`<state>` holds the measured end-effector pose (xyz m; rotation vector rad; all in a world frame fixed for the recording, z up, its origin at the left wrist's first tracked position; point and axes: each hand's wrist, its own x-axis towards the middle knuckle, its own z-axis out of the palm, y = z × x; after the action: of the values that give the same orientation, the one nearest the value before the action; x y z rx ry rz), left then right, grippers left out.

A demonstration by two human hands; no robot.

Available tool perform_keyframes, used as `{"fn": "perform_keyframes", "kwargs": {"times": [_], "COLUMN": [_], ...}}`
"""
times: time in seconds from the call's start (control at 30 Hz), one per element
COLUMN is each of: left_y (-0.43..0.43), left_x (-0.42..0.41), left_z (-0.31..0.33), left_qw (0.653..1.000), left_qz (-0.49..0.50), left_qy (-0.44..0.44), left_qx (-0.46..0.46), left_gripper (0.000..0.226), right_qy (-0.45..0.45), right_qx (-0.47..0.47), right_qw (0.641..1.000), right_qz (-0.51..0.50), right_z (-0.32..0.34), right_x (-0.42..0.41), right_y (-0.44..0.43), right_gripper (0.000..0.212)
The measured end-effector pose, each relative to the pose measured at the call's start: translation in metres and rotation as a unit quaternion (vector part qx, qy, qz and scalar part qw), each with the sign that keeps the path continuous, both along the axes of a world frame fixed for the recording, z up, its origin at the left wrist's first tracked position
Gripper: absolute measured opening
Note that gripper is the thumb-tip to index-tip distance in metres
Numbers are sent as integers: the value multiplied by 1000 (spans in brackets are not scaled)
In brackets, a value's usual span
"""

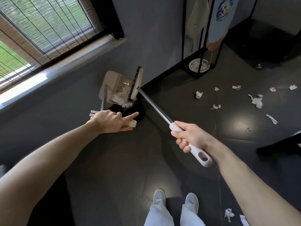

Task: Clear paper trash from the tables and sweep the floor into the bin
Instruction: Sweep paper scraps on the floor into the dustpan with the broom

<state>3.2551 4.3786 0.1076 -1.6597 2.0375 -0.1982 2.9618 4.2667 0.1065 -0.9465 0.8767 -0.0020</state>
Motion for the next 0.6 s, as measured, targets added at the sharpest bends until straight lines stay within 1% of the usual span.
{"fn": "perform_keyframes", "kwargs": {"times": [0.1,0.17,0.23,0.33,0.37,0.43,0.47,0.53,0.6], "left_y": [-2,-3,-6,-8,-6,-2,0,2,1], "left_x": [-7,-9,-5,2,4,8,9,12,17], "left_z": [-18,-28,-29,-19,-15,-8,-4,5,12], "left_qw": [1000,999,1000,999,999,998,996,995,991], "left_qz": [-1,1,8,30,27,5,-11,-28,-37], "left_qy": [-8,-11,-5,29,28,38,53,54,52], "left_qx": [30,37,16,-20,-28,-52,-67,-85,-122], "left_gripper": [78,73,73,73,74,76,76,72,72], "right_qy": [-1,5,11,21,22,22,20,20,19], "right_qx": [-5,-16,-22,-12,-11,-13,-15,-18,-19], "right_qw": [1000,1000,1000,999,999,999,999,999,999], "right_qz": [0,0,-6,-23,-27,-28,-26,-26,-30], "right_z": [-4,-10,-14,-15,-14,-12,-12,-11,-9], "right_x": [-1,-3,-4,-5,-7,-10,-11,-12,-11], "right_y": [4,6,5,1,0,-1,-2,-4,-6], "right_gripper": [22,41,54,64,65,60,57,54,56]}}
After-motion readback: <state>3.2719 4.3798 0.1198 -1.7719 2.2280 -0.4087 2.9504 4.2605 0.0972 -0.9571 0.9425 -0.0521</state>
